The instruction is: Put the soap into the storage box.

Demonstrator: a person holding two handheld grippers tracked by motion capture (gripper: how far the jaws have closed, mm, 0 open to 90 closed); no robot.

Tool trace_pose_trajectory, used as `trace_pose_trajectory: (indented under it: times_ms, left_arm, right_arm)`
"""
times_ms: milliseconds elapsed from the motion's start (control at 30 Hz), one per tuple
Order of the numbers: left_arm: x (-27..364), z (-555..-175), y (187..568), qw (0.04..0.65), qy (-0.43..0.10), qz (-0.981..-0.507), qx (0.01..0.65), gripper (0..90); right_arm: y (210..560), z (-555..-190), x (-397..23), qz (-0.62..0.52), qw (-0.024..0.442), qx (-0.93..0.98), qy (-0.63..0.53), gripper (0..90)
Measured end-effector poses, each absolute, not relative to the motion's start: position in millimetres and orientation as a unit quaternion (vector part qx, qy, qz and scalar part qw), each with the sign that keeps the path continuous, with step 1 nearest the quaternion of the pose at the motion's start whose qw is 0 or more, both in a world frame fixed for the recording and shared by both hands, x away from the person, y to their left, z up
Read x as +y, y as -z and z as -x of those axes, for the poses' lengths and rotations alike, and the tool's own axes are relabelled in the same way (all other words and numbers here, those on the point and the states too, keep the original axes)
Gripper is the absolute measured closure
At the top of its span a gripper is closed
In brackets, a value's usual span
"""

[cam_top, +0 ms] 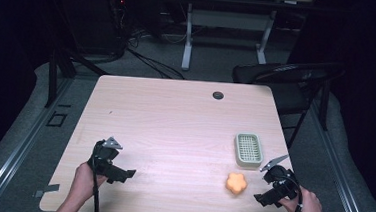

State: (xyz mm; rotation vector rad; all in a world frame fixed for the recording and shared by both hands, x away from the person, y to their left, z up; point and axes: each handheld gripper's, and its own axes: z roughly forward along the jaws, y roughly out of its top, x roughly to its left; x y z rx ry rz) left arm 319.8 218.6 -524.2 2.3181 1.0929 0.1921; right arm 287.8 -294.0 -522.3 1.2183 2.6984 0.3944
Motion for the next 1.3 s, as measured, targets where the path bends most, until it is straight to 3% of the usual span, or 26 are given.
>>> trace_pose_trajectory:
  times_ms: [1300]
  left_arm:
    - [219,-321,527,0.266,-0.07,-0.867,0.416,0.0]
  right_arm:
    - [523,-293,-255,-0.367,0.062,0.916,-0.151,0.0]
